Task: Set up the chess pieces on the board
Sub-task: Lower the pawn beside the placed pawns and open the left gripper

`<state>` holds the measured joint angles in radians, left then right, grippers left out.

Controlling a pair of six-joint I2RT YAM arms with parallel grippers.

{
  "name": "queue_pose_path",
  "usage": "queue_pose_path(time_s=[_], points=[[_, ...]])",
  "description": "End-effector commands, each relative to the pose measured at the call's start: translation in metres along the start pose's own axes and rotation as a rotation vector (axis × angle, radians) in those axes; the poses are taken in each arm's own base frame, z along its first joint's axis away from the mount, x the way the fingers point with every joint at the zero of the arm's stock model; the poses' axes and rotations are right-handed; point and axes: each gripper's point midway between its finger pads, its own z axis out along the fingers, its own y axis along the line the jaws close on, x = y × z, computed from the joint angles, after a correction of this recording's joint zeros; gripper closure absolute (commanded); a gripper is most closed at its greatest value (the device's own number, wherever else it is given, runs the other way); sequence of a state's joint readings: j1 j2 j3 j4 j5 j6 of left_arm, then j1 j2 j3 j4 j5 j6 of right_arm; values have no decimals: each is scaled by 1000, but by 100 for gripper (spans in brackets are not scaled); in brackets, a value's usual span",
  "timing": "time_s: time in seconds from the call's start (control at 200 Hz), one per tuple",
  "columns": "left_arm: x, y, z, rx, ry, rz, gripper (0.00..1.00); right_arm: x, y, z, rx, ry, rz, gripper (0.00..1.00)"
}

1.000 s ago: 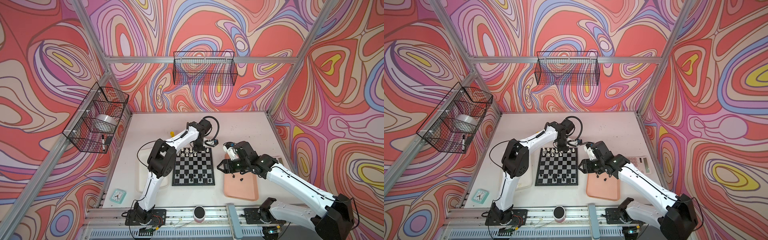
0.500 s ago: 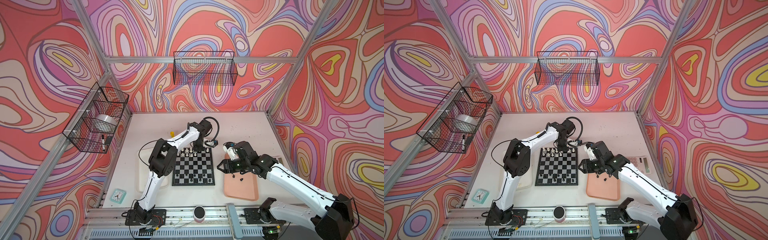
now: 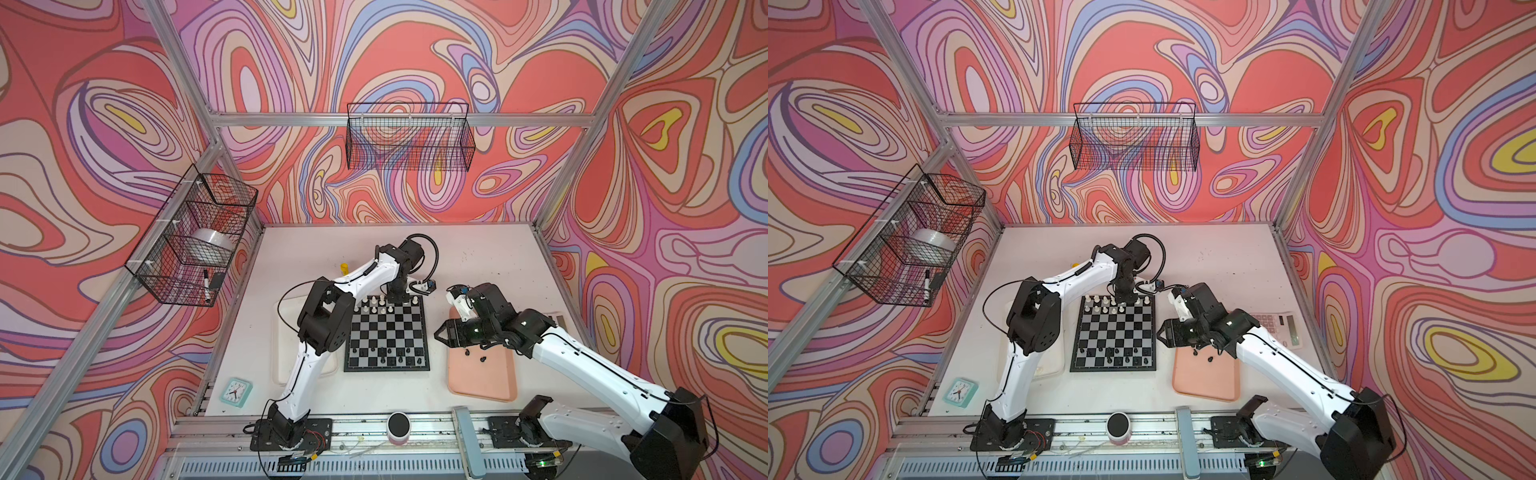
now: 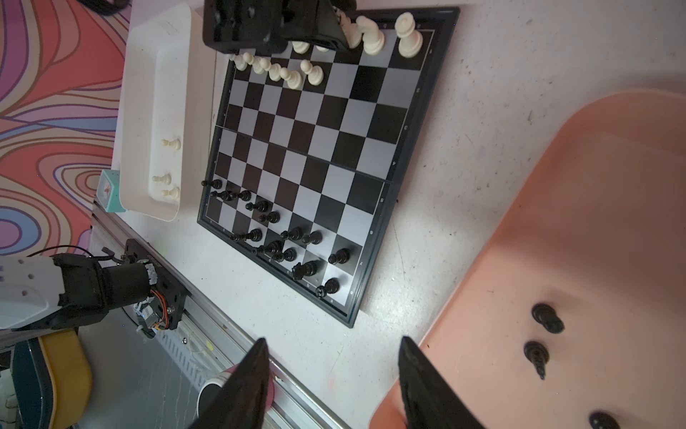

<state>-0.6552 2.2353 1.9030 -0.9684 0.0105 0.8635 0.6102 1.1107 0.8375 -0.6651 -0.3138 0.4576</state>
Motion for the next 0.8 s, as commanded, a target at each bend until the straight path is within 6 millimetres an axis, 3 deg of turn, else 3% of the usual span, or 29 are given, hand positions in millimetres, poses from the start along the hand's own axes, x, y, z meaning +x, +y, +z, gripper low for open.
queue_pose_path(time_s=[0.0, 0.541, 0.796], points=[[-6, -2, -2, 11, -6, 16, 69, 2, -2, 3, 7, 0, -10, 43], [-3, -8, -20, 30, -3, 22, 60, 0, -1, 3, 1, -7, -13, 43], [-8, -7, -39, 24, -45, -2, 58, -3, 3, -3, -8, -23, -17, 43]])
